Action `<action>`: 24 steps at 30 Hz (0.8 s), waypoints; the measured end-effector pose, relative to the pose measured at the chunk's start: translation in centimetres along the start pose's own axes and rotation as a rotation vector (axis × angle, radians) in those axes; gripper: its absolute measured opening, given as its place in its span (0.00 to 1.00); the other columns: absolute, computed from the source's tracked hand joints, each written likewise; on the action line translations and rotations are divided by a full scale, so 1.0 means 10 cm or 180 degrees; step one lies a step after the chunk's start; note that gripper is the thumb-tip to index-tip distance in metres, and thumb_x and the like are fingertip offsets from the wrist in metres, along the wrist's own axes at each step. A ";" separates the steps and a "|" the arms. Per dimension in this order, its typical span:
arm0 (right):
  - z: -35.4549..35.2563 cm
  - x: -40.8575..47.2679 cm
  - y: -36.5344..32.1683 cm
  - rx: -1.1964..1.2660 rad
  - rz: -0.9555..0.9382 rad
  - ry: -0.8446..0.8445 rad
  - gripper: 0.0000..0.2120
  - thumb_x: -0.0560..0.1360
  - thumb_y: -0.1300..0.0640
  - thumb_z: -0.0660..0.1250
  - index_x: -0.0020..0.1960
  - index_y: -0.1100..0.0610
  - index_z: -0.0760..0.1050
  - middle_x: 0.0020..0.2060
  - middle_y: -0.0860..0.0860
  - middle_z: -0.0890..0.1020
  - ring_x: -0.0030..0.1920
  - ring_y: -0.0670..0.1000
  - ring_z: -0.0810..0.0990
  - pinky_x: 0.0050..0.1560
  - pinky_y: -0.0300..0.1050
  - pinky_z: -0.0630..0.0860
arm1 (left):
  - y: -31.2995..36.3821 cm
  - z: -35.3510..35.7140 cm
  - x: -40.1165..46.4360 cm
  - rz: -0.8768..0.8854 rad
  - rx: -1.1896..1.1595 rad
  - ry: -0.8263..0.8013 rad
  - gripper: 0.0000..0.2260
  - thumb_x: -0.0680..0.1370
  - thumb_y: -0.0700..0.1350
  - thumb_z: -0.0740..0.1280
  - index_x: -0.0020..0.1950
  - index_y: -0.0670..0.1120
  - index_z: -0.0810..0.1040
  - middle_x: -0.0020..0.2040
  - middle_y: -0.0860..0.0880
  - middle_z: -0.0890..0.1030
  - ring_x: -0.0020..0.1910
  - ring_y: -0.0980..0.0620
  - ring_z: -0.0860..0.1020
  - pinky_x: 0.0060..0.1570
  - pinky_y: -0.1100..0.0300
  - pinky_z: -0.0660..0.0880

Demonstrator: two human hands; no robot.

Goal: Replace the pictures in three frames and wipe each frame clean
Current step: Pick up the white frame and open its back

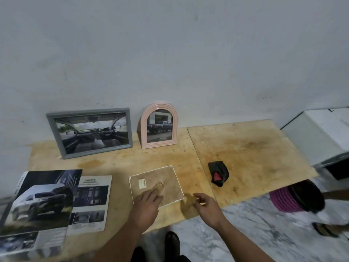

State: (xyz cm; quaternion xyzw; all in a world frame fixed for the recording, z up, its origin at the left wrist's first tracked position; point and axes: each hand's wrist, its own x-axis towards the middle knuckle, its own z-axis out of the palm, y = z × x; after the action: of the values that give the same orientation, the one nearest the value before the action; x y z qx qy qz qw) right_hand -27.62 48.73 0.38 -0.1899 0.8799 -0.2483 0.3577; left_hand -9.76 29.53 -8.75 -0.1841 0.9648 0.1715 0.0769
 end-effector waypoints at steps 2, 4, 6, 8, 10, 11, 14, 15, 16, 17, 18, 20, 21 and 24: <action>0.01 0.03 -0.03 -0.0082 0.0031 -0.0073 0.19 0.81 0.52 0.66 0.71 0.54 0.75 0.63 0.52 0.81 0.61 0.50 0.79 0.62 0.46 0.76 | 0.00 -0.01 -0.03 -0.0085 -0.0040 0.0064 0.30 0.57 0.53 0.81 0.58 0.54 0.82 0.63 0.51 0.81 0.62 0.47 0.77 0.53 0.51 0.81; 0.02 0.06 -0.10 -0.0154 0.0019 -0.0143 0.20 0.81 0.52 0.66 0.72 0.54 0.74 0.63 0.53 0.81 0.62 0.52 0.79 0.60 0.44 0.75 | -0.02 -0.01 -0.10 -0.0399 -0.0195 0.0119 0.30 0.58 0.54 0.82 0.59 0.53 0.81 0.65 0.49 0.80 0.63 0.44 0.78 0.54 0.49 0.81; 0.04 0.12 -0.19 -0.0178 -0.0021 -0.0209 0.20 0.81 0.53 0.66 0.72 0.53 0.75 0.62 0.51 0.81 0.60 0.51 0.79 0.57 0.42 0.74 | -0.02 -0.04 -0.19 -0.0952 -0.0430 0.0119 0.32 0.58 0.55 0.83 0.60 0.53 0.80 0.65 0.47 0.79 0.62 0.41 0.80 0.50 0.46 0.81; 0.07 0.18 -0.27 -0.0191 -0.0079 -0.0300 0.18 0.81 0.52 0.66 0.70 0.52 0.77 0.57 0.48 0.81 0.56 0.49 0.79 0.54 0.40 0.72 | -0.03 -0.05 -0.27 -0.1513 -0.0689 0.0100 0.32 0.62 0.56 0.81 0.63 0.52 0.77 0.66 0.46 0.78 0.60 0.39 0.79 0.49 0.44 0.81; 0.08 0.27 -0.35 -0.0187 -0.0153 -0.0377 0.16 0.81 0.50 0.67 0.68 0.50 0.78 0.54 0.46 0.81 0.50 0.45 0.80 0.49 0.36 0.73 | -0.06 -0.05 -0.30 -0.2074 -0.1121 0.0268 0.28 0.69 0.56 0.76 0.67 0.51 0.74 0.66 0.44 0.75 0.59 0.37 0.78 0.51 0.43 0.80; 0.09 0.32 -0.39 -0.0183 -0.0175 -0.0412 0.16 0.81 0.50 0.67 0.67 0.49 0.78 0.52 0.45 0.82 0.47 0.43 0.80 0.45 0.32 0.73 | -0.09 -0.05 -0.28 -0.2299 -0.1430 0.0380 0.25 0.73 0.56 0.73 0.67 0.50 0.73 0.65 0.43 0.74 0.59 0.36 0.77 0.53 0.43 0.79; 0.10 0.55 -0.49 -0.0138 -0.0152 -0.0566 0.14 0.81 0.50 0.67 0.66 0.48 0.78 0.48 0.44 0.83 0.45 0.43 0.82 0.43 0.30 0.76 | -0.15 -0.08 -0.23 -0.2626 -0.2164 0.0308 0.25 0.79 0.54 0.69 0.73 0.46 0.69 0.69 0.39 0.70 0.65 0.37 0.75 0.60 0.47 0.74; 0.11 0.67 -0.51 -0.0138 -0.0131 -0.0643 0.15 0.80 0.50 0.66 0.65 0.47 0.78 0.49 0.45 0.83 0.46 0.44 0.83 0.47 0.34 0.78 | -0.17 -0.06 -0.20 -0.2665 -0.2276 0.0217 0.27 0.79 0.52 0.69 0.75 0.45 0.67 0.71 0.38 0.69 0.67 0.37 0.73 0.61 0.48 0.73; 0.12 0.79 -0.52 -0.0116 -0.0131 -0.0725 0.17 0.78 0.49 0.67 0.65 0.48 0.78 0.50 0.46 0.84 0.48 0.47 0.83 0.52 0.40 0.80 | -0.19 -0.04 -0.17 -0.2684 -0.2365 0.0174 0.28 0.79 0.53 0.69 0.76 0.45 0.68 0.71 0.38 0.70 0.67 0.37 0.73 0.61 0.49 0.72; 0.17 1.00 -0.45 -0.0033 -0.0116 -0.0802 0.21 0.74 0.45 0.67 0.66 0.49 0.78 0.50 0.48 0.85 0.50 0.49 0.85 0.55 0.48 0.82 | -0.19 -0.02 -0.15 -0.2685 -0.2474 0.0184 0.29 0.76 0.56 0.69 0.74 0.45 0.71 0.67 0.38 0.72 0.64 0.37 0.75 0.59 0.50 0.73; 0.21 1.17 -0.41 0.0010 -0.0131 -0.0888 0.28 0.70 0.40 0.66 0.67 0.49 0.77 0.51 0.50 0.86 0.50 0.51 0.86 0.56 0.52 0.83 | -0.19 0.01 -0.12 -0.2691 -0.2540 0.0201 0.29 0.73 0.60 0.68 0.69 0.46 0.74 0.61 0.39 0.76 0.60 0.37 0.78 0.58 0.49 0.75; 0.22 1.34 -0.51 -0.0097 -0.0287 -0.0985 0.39 0.63 0.34 0.62 0.70 0.51 0.76 0.52 0.51 0.86 0.53 0.53 0.86 0.59 0.53 0.82 | -0.19 0.08 -0.07 -0.2762 -0.2574 0.0226 0.32 0.67 0.65 0.64 0.64 0.46 0.78 0.56 0.40 0.77 0.56 0.37 0.80 0.56 0.48 0.77; 0.15 1.30 -0.66 -0.0172 -0.0297 -0.0997 0.40 0.63 0.36 0.61 0.72 0.52 0.75 0.54 0.53 0.86 0.56 0.54 0.85 0.60 0.51 0.80 | -0.18 0.12 -0.04 -0.2848 -0.2602 0.0193 0.32 0.66 0.65 0.64 0.64 0.46 0.78 0.57 0.41 0.76 0.56 0.38 0.79 0.54 0.50 0.75; 0.06 1.42 -0.82 -0.0622 -0.0432 -0.1020 0.31 0.73 0.49 0.63 0.75 0.56 0.71 0.63 0.57 0.82 0.63 0.58 0.81 0.59 0.43 0.75 | -0.13 0.18 0.05 -0.2940 -0.2670 0.0272 0.30 0.65 0.63 0.64 0.63 0.50 0.78 0.54 0.44 0.78 0.51 0.41 0.80 0.52 0.50 0.78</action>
State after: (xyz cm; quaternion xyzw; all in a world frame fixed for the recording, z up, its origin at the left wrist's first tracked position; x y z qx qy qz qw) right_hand -35.41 34.69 -2.93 -0.3196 0.8169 -0.1518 0.4555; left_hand -9.55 28.85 -10.92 -0.6035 0.6383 0.4773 0.0256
